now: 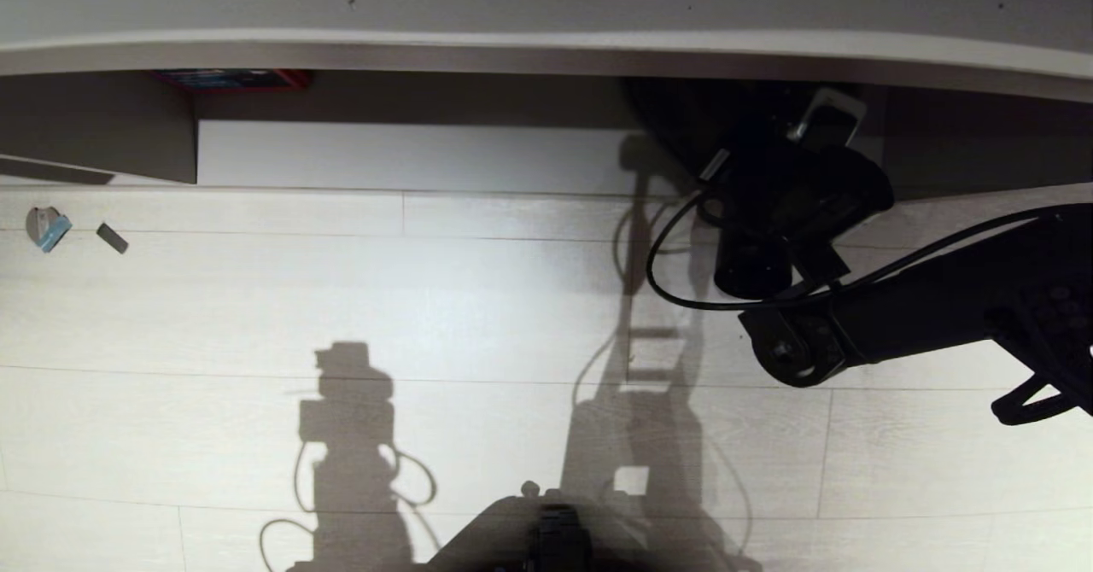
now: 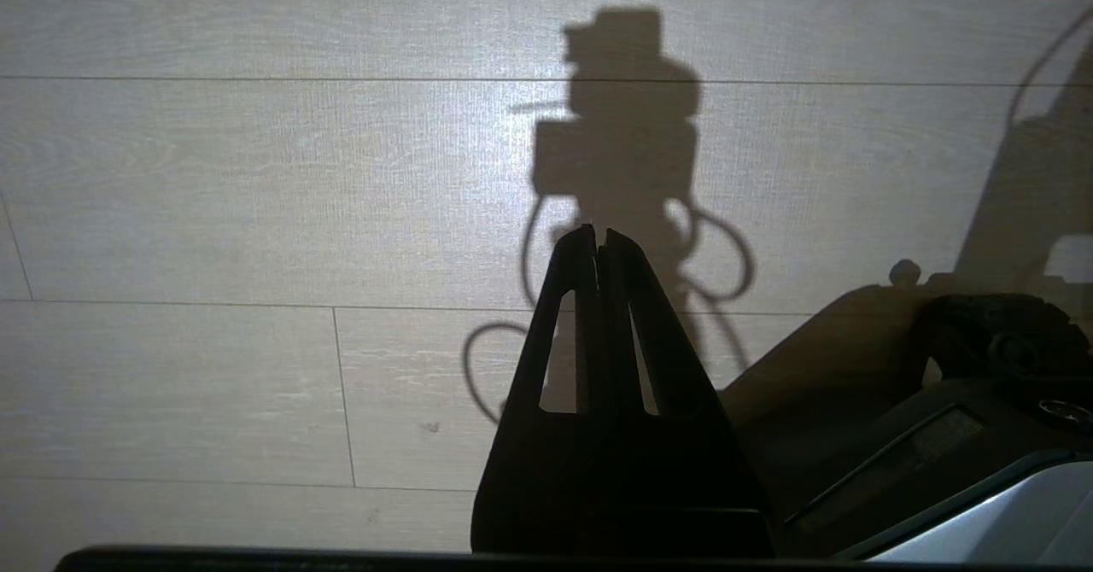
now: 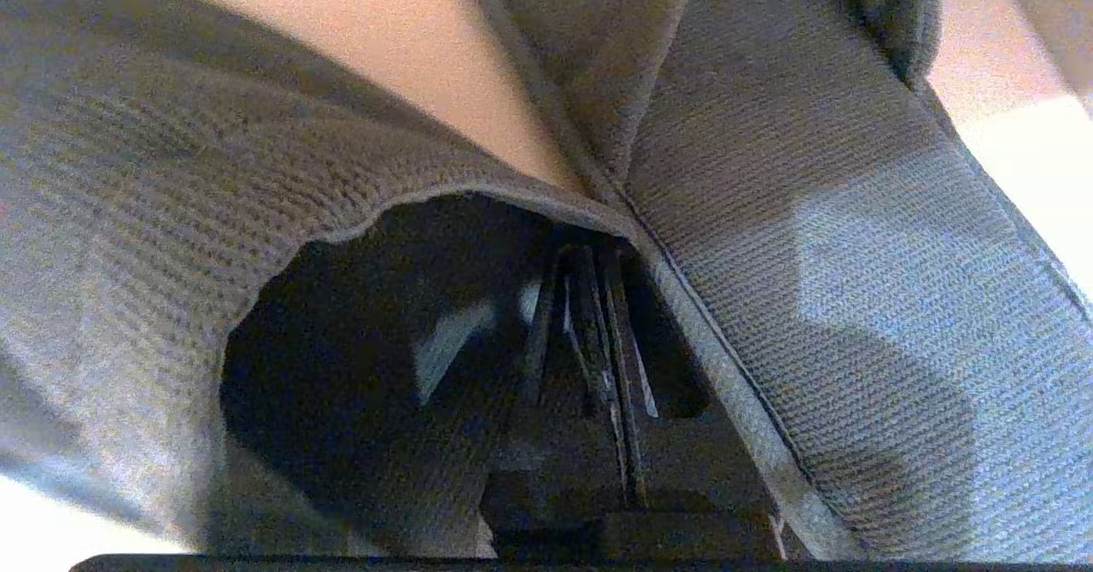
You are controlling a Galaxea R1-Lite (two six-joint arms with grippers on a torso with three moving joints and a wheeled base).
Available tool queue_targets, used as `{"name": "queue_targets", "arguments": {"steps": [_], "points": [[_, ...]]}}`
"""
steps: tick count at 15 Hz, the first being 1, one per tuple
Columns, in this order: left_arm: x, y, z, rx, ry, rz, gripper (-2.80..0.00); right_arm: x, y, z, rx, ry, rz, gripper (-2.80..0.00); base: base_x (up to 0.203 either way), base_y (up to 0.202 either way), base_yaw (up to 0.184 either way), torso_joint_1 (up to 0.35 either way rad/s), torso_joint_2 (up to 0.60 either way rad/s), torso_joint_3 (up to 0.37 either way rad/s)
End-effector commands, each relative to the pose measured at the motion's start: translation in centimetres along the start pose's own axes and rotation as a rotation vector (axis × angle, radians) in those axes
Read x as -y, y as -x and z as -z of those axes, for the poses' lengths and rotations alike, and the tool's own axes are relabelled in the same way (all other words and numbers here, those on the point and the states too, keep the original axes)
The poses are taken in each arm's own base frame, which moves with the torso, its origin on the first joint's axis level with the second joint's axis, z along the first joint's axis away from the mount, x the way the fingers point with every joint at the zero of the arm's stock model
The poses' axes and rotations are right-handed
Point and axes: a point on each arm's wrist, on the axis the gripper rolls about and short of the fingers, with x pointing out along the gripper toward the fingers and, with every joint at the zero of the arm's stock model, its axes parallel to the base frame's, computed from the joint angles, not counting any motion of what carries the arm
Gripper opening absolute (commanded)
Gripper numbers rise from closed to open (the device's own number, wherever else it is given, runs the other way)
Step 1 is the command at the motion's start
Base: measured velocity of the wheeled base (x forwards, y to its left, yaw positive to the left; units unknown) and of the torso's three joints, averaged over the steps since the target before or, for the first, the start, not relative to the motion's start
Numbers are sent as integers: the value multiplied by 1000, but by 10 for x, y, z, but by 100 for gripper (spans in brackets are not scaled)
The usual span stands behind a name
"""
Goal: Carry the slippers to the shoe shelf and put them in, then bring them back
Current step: Pick up the slippers in the shoe cabinet
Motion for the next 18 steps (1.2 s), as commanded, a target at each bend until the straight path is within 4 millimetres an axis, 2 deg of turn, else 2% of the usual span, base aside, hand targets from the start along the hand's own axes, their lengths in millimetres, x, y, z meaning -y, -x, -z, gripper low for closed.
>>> {"name": "queue_targets", "arguments": {"steps": [1,7,11,12,14,18], "points": [[0,0,0,0,-1,-1,-280,1,-4,4,9,-1,20,-280,0,0,0,0,0,0],[0,0,0,0,-2,-1,-280,-4,-17,-4,60,-36,71,-280,0,0,0,0,0,0],[0,0,0,0,1,-1,-280,-17,-34,-11,116,-60,219,-280,0,0,0,0,0,0],[0,0,0,0,5,-1,-280,-21,-39,-8,123,-69,268,-280,0,0,0,0,0,0],[0,0,0,0,13,-1,-280,-25,-45,13,83,-45,376,-280,0,0,0,0,0,0],[0,0,0,-2,11,-1,-280,-27,-47,14,55,-34,404,-280,0,0,0,0,0,0]]}}
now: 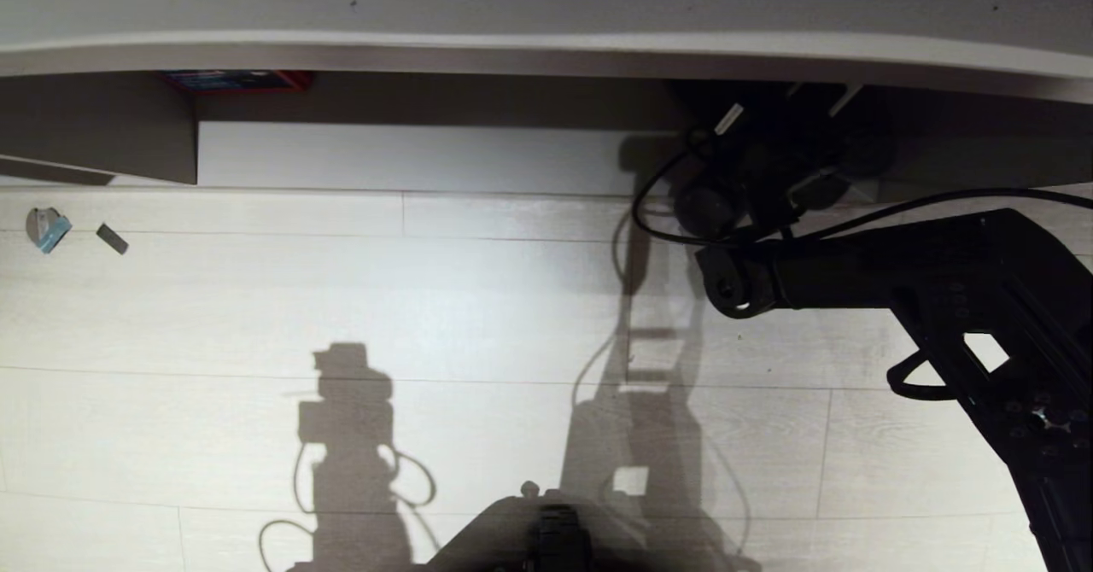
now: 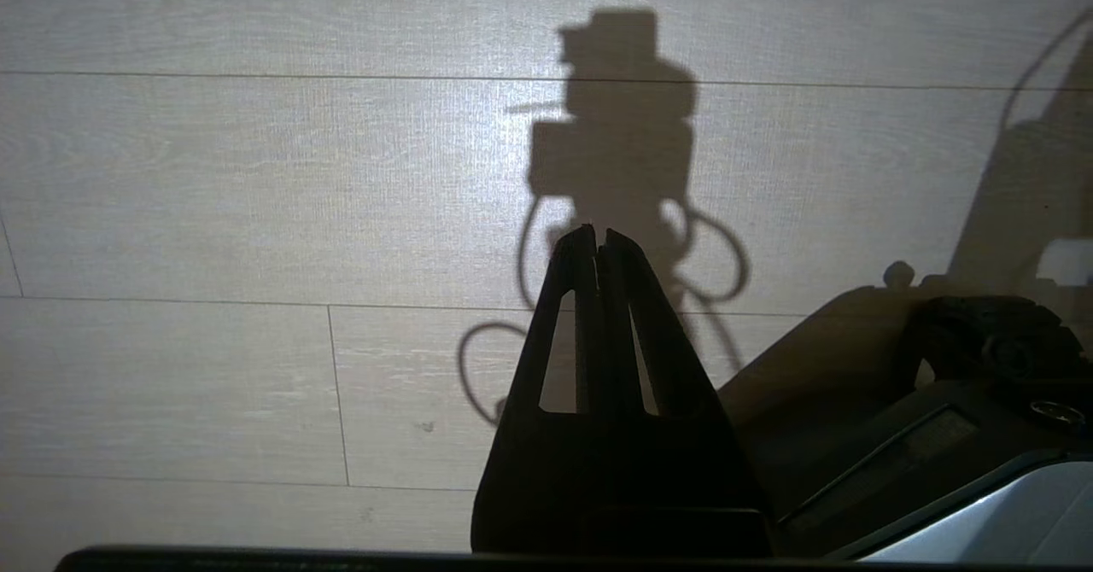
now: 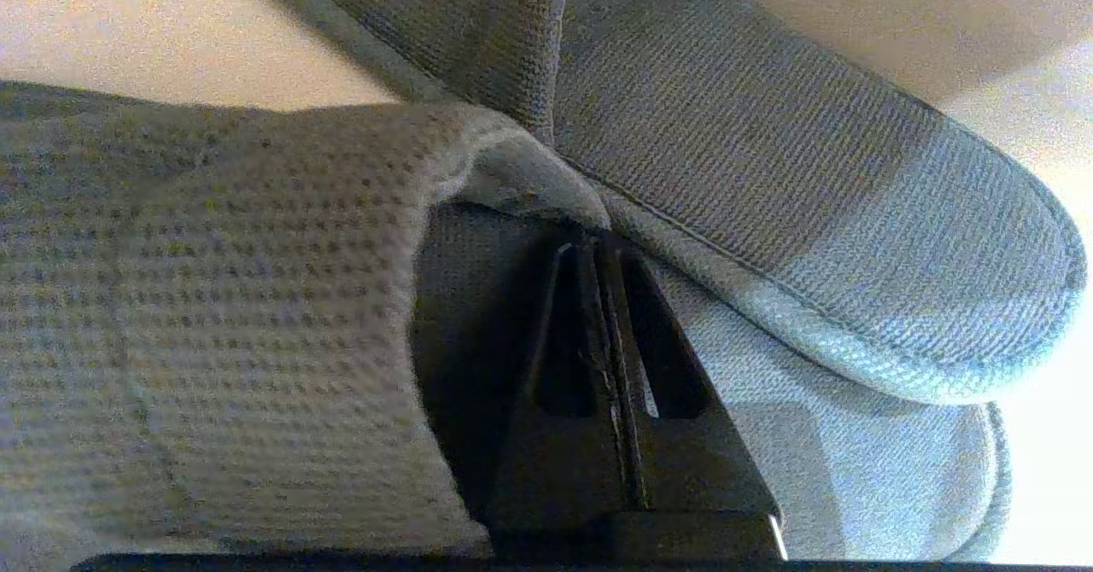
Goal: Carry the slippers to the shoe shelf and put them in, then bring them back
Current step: Pick up the slippers in the shoe cabinet
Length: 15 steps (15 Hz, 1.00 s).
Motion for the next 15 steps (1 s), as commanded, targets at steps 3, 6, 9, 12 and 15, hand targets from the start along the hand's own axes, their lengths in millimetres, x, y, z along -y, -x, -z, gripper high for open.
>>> {"name": "queue_targets", "arguments": {"steps": [3,6,9,12,15], "points": [[0,0,0,0,3,-1,-280,-12,-10,-2,-18,-26,33,-280,0,0,0,0,0,0],[0,0,0,0,-4,-1,-280,-14,-15,-17,-12,-51,43,-280,0,0,0,0,0,0],[0,0,0,0,-11,-1,-280,-20,-10,-18,-37,-42,27,-280,0,0,0,0,0,0],[0,0,0,0,-7,-1,-280,-28,5,-32,-48,-90,-1,-280,0,0,0,0,0,0],[0,0,0,0,-7,-1,-280,-33,26,-71,-67,-124,-117,-280,0,0,0,0,0,0]]}}
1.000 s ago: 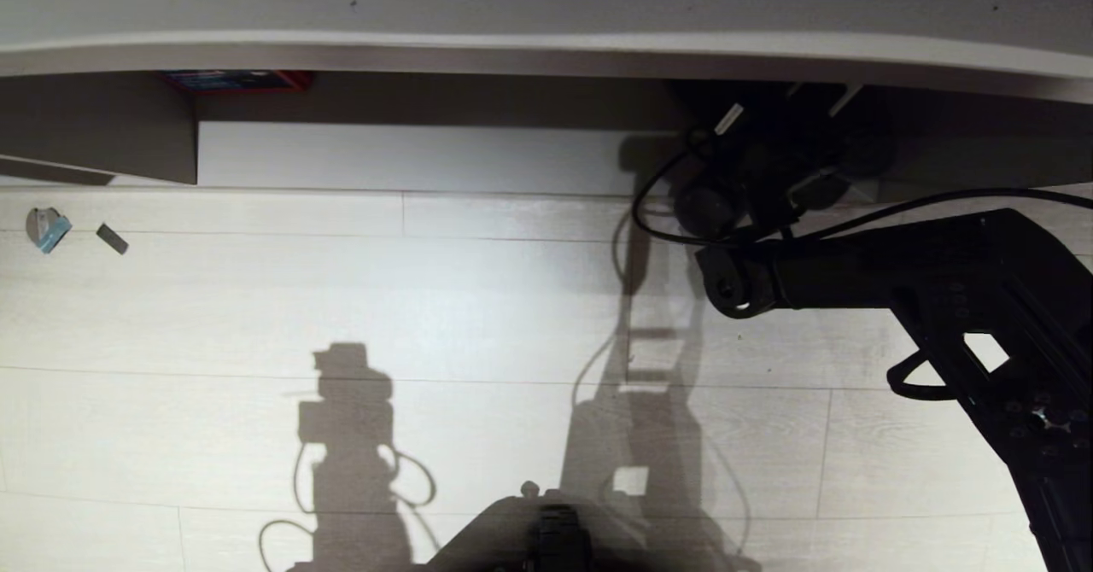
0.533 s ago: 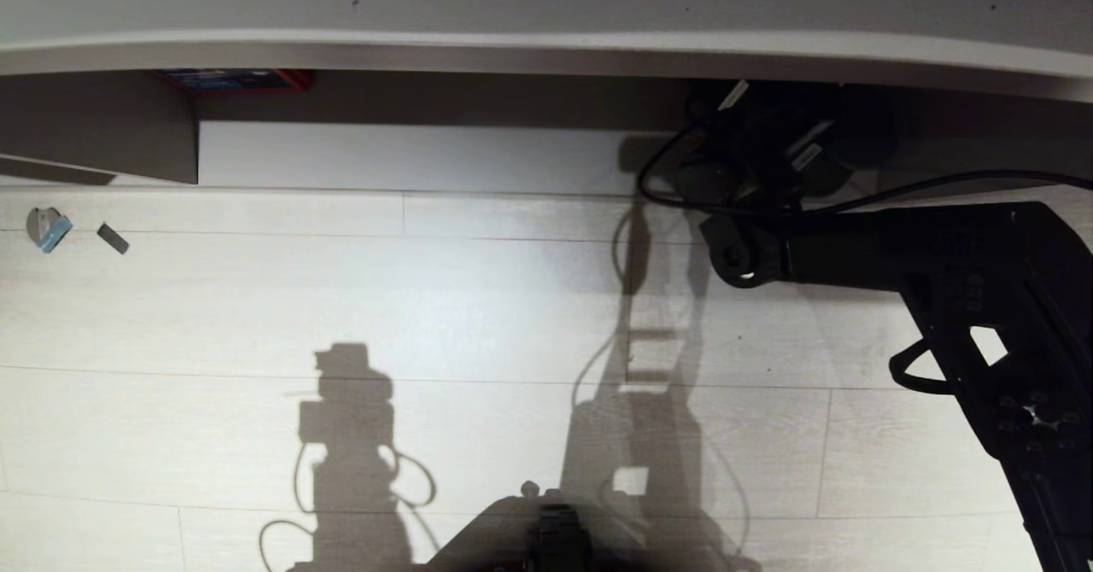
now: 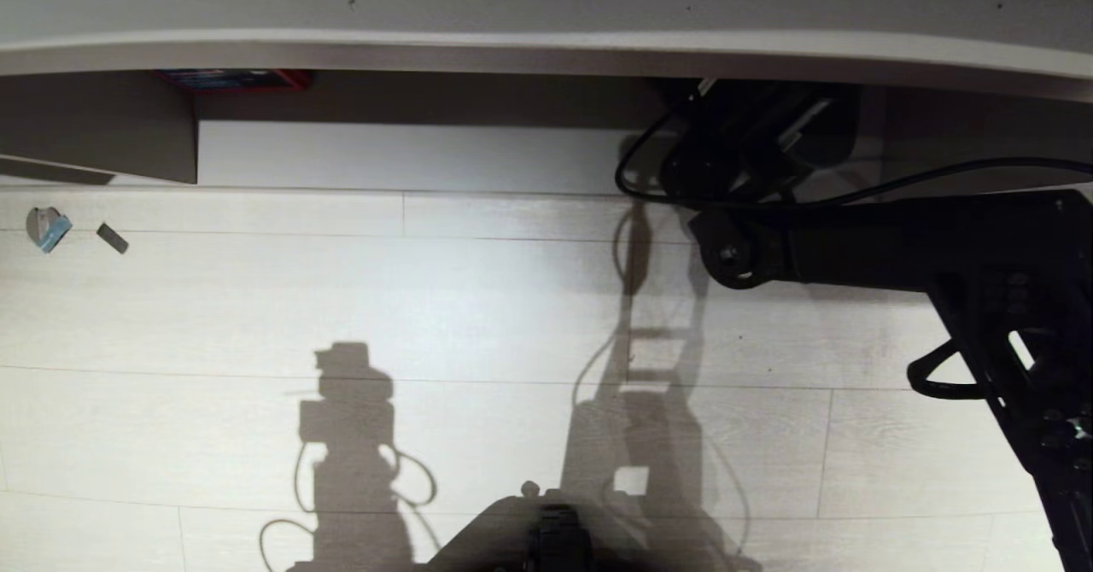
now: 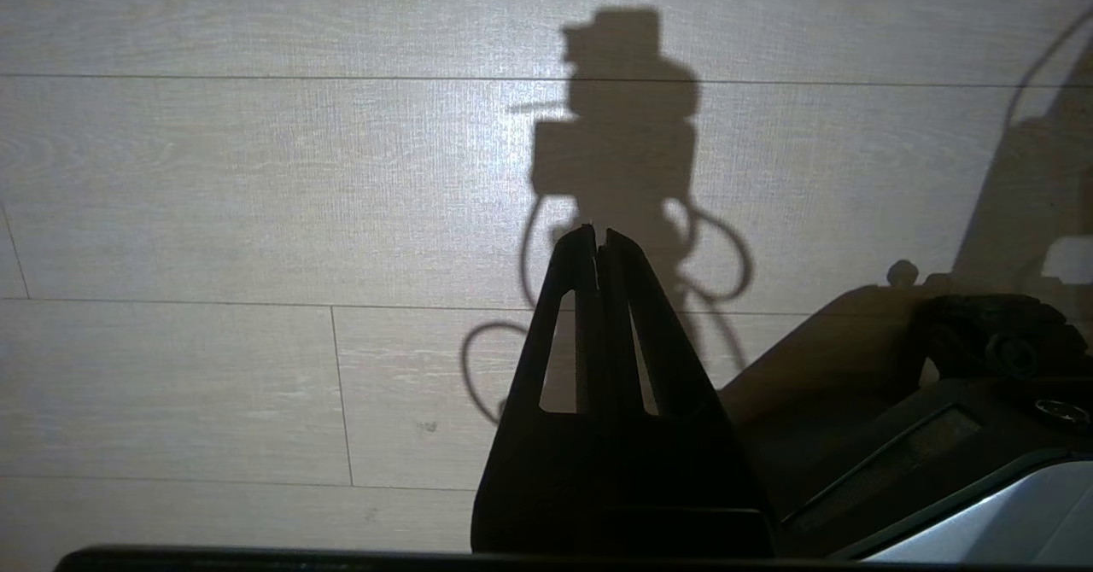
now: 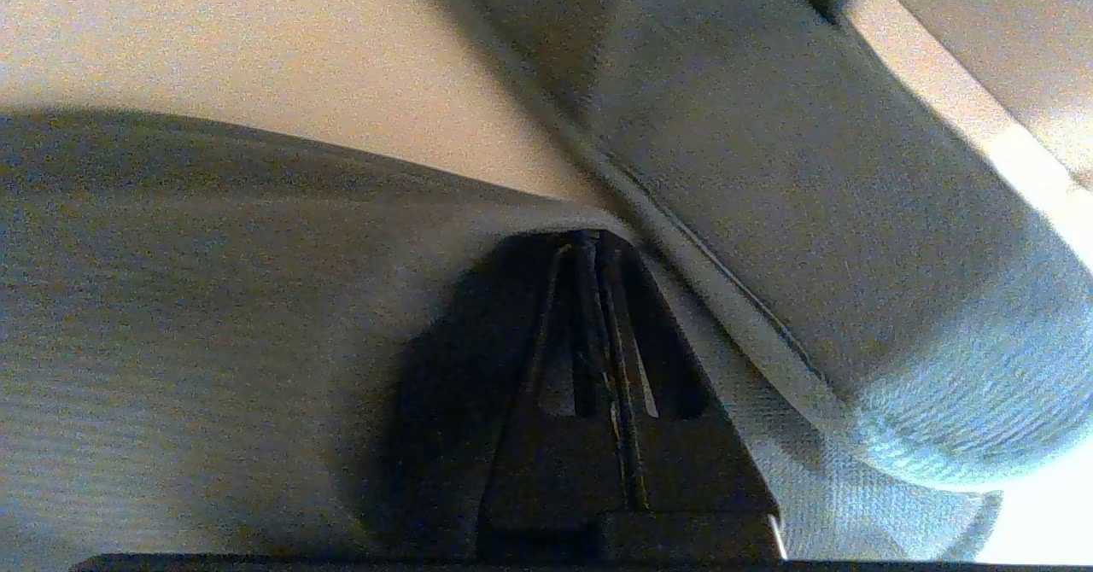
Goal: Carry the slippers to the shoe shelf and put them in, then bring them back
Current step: Pick up the slippers in the shoe cabinet
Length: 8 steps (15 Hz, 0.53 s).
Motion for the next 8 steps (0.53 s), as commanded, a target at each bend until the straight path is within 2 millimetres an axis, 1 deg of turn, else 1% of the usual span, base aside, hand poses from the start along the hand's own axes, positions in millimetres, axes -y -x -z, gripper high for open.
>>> {"name": "queue_targets", "arguments": {"steps": [1,4,5,6,8], "points": [[0,0,0,0,1,-1,-280,-3,10,-32,-2,-29,-29,-280,0,0,0,0,0,0],[0,0,0,0,3,-1,-280,-4,12,-48,0,-43,-19,-280,0,0,0,0,0,0],[0,0,0,0,3,-1,-280,-4,13,-49,-6,-36,-14,-280,0,0,0,0,0,0],[0,0,0,0,3,-1,-280,0,15,-47,-18,-9,-12,-280,0,0,0,0,0,0],[0,0,0,0,3,-1,-280,13,21,-47,-58,79,-13,-280,0,0,0,0,0,0]]}}
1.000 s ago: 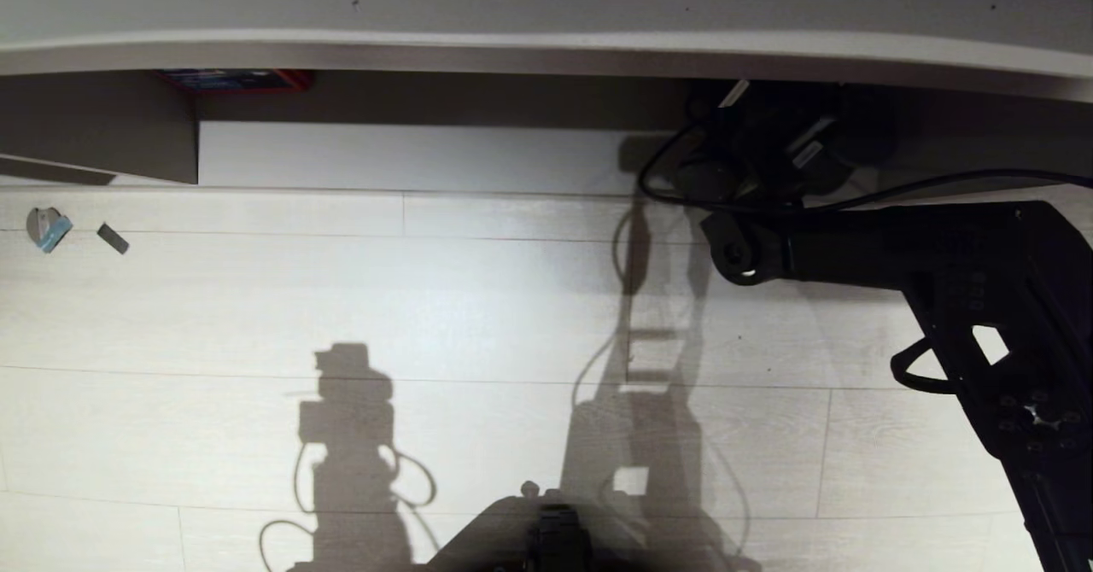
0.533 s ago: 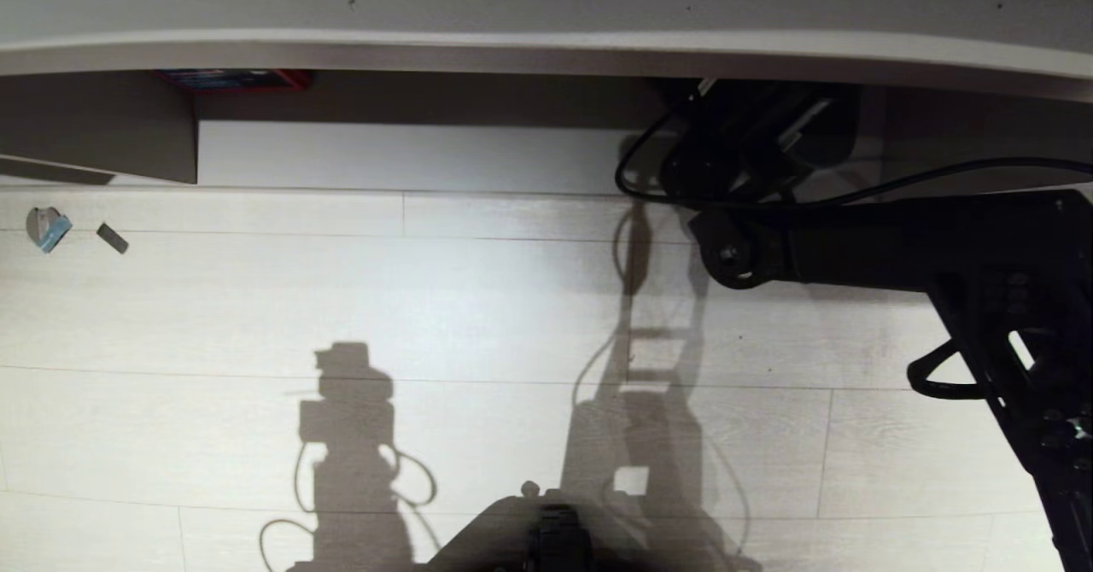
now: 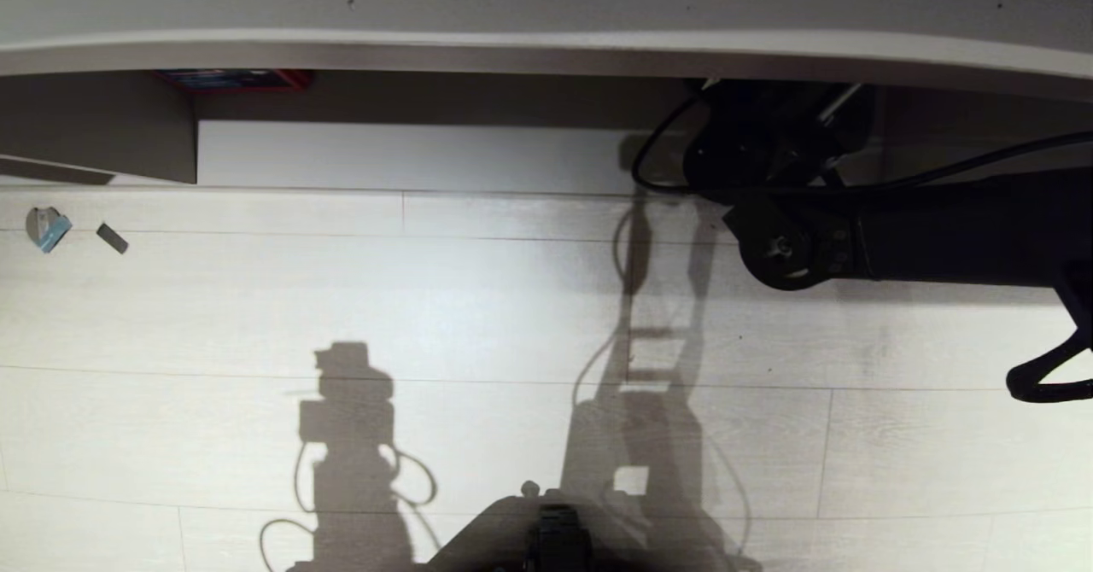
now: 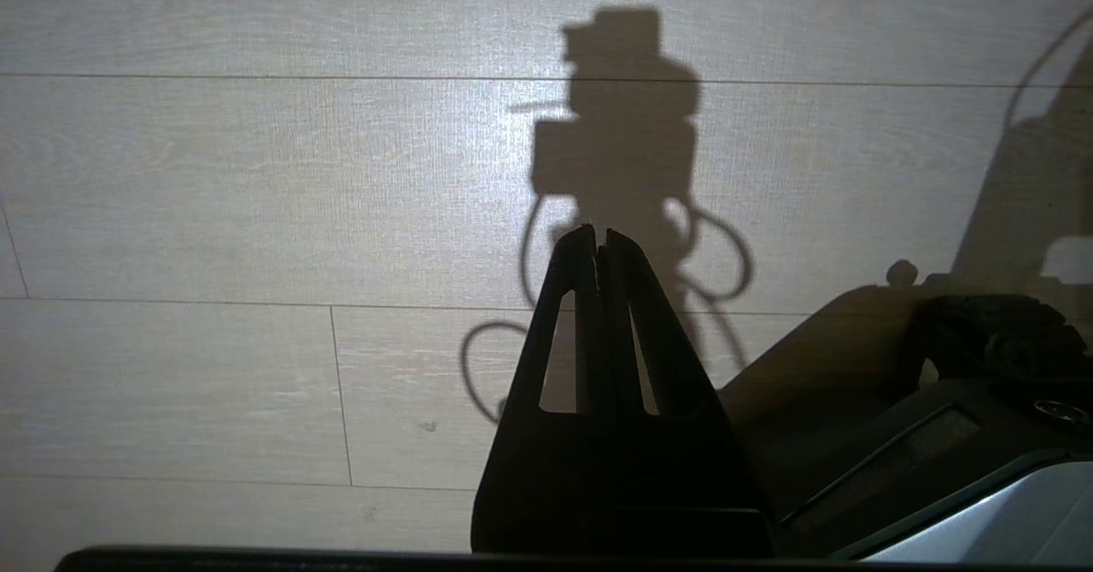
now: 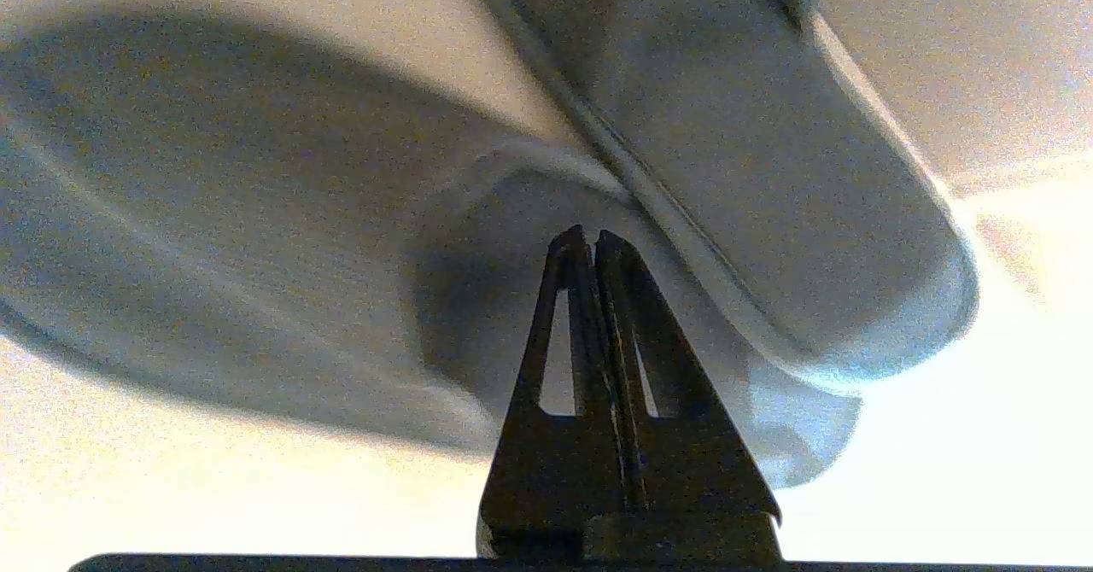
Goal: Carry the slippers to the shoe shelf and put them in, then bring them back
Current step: Pick up the slippers in the shoe cabinet
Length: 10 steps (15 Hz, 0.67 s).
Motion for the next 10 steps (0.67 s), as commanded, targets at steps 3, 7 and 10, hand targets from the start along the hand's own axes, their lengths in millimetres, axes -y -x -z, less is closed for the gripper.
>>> {"name": "queue_targets", "arguments": {"steps": [3,7,10], "points": [[0,0,0,0,-1,-1,-280,20,21,-10,-56,86,-22,-280,0,0,0,0,0,0],[0,0,0,0,2,-1,-280,27,34,0,-100,148,-46,-280,0,0,0,0,0,0],[0,0,0,0,2,-1,-280,35,22,2,-77,151,11,-280,0,0,0,0,0,0]]}}
